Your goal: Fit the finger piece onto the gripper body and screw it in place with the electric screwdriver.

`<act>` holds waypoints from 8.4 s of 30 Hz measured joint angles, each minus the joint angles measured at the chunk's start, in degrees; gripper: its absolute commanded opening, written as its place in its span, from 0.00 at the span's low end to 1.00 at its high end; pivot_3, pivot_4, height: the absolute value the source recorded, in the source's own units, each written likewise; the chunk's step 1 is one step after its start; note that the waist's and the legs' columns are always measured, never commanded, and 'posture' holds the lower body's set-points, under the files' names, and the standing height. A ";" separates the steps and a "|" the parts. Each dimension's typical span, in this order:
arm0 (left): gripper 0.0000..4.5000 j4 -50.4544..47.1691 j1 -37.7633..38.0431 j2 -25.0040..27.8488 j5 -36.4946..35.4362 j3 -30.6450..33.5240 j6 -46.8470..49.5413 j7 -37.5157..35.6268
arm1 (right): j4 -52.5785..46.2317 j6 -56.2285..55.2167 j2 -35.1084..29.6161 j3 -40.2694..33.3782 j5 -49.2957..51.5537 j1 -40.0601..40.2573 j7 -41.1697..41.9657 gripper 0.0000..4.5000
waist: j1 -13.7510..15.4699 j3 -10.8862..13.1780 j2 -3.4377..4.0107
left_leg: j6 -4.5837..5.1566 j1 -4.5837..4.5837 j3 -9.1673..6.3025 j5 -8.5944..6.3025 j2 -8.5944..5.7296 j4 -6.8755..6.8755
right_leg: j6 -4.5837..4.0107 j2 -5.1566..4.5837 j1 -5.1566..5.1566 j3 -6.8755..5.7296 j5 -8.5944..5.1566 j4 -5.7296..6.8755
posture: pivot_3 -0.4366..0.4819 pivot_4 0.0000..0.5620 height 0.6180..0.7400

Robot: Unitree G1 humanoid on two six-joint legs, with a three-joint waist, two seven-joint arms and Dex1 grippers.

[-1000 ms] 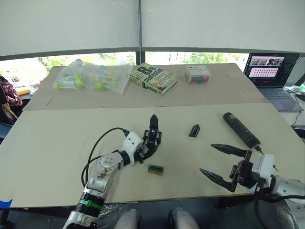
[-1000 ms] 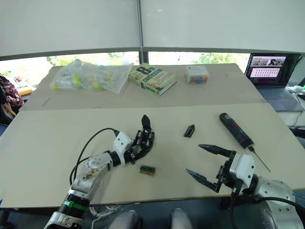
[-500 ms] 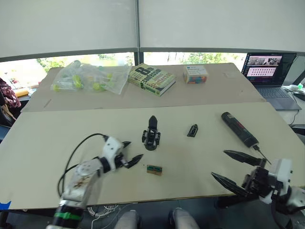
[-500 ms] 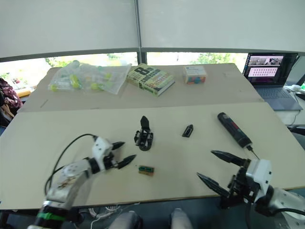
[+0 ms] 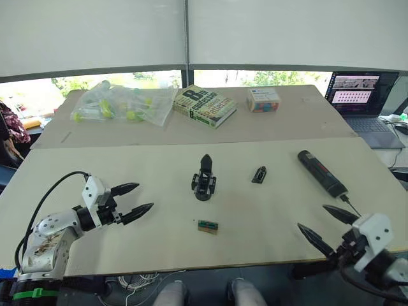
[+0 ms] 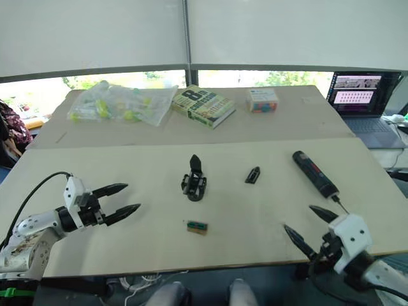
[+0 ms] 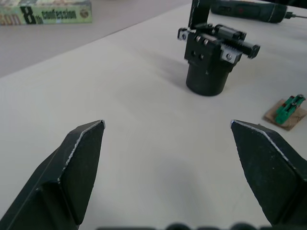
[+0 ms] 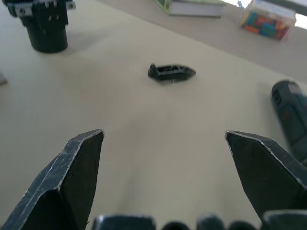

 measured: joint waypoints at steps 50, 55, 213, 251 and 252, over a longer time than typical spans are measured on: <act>1.00 -18.75 0.70 -1.06 -5.70 -1.17 4.27 4.64 | 20.37 80.11 20.35 14.54 -6.95 -61.65 -38.97 0.24 | 0.12 0.25 0.19 | -0.24 -0.24 -0.15 0.23 -0.49 -0.43 | -0.41 0.03 -0.95 0.72 0.30 0.36 | 0.48 0.27 1.00; 1.00 -19.61 -2.54 -3.10 -14.65 0.34 13.41 10.66 | 10.29 66.11 14.13 16.59 -6.55 -50.53 -30.70 0.24 | 0.96 0.33 0.27 | -0.25 -0.35 -0.16 0.23 -0.56 -0.40 | -0.27 -0.07 -0.93 0.66 0.27 0.22 | 0.48 0.27 1.00; 1.00 52.96 -40.28 -19.56 19.43 -21.00 -22.25 -15.63 | 7.92 17.15 2.83 25.83 12.01 -40.89 19.23 0.10 | 1.14 0.53 -0.28 | -0.20 -0.38 0.64 0.20 -0.43 -0.43 | -0.14 0.26 -1.19 1.52 0.77 -0.16 | 0.48 0.27 1.00; 0.51 53.95 -40.37 -20.87 21.90 -20.73 -24.89 -13.95 | 32.05 -1.75 15.69 35.67 -3.40 -53.71 23.52 0.10 | 0.77 0.51 -0.26 | -0.11 -0.35 0.64 0.13 -0.45 0.06 | -0.05 0.32 -1.04 1.55 0.83 -0.03 | 0.48 0.27 1.00; 0.51 53.95 -40.36 -20.86 21.90 -20.73 -24.69 -13.91 | 32.66 -1.91 15.69 35.96 -3.79 -53.71 23.75 0.10 | 0.75 0.51 -0.26 | -0.11 -0.34 0.64 0.13 -0.45 0.06 | -0.05 0.32 -1.03 1.56 0.83 -0.02 | 0.48 0.27 1.00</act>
